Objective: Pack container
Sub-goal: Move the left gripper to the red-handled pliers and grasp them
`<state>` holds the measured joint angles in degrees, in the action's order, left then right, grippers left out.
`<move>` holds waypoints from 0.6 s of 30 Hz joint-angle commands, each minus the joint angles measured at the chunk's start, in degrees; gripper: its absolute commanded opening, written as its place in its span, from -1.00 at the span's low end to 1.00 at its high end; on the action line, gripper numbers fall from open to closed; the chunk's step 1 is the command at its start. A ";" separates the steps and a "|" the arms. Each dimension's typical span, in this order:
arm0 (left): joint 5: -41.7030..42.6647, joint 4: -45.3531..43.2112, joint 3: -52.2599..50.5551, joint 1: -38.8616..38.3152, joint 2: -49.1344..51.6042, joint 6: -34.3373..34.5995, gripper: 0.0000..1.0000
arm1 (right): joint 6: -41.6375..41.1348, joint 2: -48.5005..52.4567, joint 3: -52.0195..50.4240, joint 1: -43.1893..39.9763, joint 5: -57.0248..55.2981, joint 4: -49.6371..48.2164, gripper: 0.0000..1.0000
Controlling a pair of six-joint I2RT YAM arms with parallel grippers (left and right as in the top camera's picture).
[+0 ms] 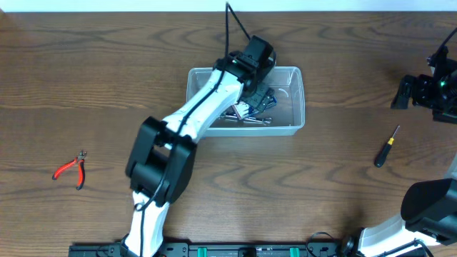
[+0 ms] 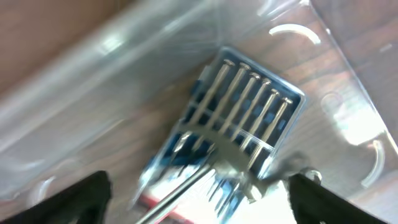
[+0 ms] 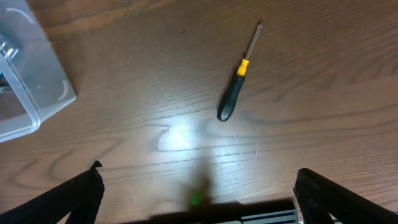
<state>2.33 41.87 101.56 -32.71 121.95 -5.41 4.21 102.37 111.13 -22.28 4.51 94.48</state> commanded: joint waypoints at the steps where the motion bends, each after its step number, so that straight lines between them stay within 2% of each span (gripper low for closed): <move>1: -6.16 2.36 1.22 1.40 -9.25 -0.26 0.97 | 0.57 -0.04 -0.26 0.57 0.46 -0.02 0.99; 7: -8.02 11.15 1.22 10.69 -20.87 4.50 0.97 | 0.55 -0.04 -0.26 0.57 0.48 -0.02 0.99; 12: -8.00 21.44 1.22 26.36 -27.76 12.17 0.97 | 0.55 -0.04 -0.26 0.57 0.46 -0.04 0.99; 18: -7.93 32.46 -0.57 46.10 -28.35 29.81 0.97 | 0.55 -0.04 -0.26 0.57 0.48 -0.46 0.98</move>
<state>-5.15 72.29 102.37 7.81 93.38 12.43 4.21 102.37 111.02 -22.28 4.51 94.15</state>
